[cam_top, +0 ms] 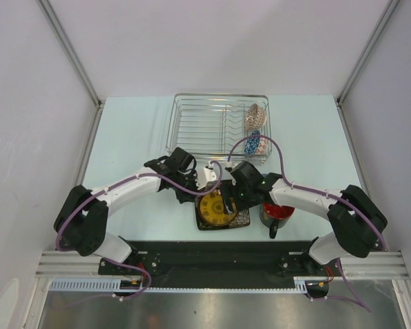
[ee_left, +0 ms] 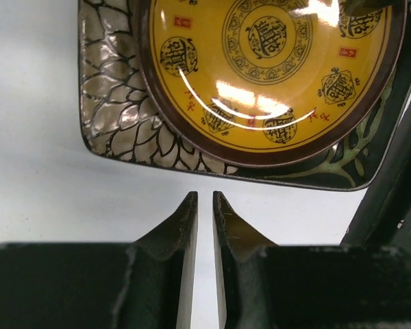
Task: Load the mixed dishes into the dish rack
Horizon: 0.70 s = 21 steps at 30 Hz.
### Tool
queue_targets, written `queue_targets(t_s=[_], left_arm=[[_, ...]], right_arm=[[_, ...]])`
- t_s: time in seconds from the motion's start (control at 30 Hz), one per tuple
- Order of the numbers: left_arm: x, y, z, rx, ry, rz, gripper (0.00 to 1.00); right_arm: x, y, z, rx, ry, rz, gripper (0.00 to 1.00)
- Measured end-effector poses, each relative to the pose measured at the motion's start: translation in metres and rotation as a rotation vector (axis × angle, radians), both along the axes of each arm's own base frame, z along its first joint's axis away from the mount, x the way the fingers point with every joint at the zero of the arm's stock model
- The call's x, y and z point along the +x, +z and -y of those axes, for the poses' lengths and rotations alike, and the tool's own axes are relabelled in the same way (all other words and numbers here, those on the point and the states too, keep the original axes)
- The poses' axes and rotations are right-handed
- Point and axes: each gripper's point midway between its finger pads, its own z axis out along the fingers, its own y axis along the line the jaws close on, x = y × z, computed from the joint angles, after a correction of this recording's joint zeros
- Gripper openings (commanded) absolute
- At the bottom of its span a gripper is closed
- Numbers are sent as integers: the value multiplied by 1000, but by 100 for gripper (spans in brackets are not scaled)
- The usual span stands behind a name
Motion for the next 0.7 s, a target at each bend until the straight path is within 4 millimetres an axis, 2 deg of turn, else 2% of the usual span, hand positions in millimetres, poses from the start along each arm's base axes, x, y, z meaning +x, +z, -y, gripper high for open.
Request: queue_targets(t_s=[0.13, 0.27, 0.4, 0.7], left_arm=[[-4, -3, 7, 4, -28, 3, 18], [-3, -4, 14, 9, -51, 43, 18], [-3, -14, 10, 34, -68, 72, 17], [-4, -9, 3, 39, -132, 146, 17]], right_arm=[[2, -2, -1, 7, -11, -6, 78], [8, -8, -13, 49, -15, -15, 73], [15, -8, -20, 90, -24, -19, 70], [19, -7, -26, 128, -29, -28, 69]])
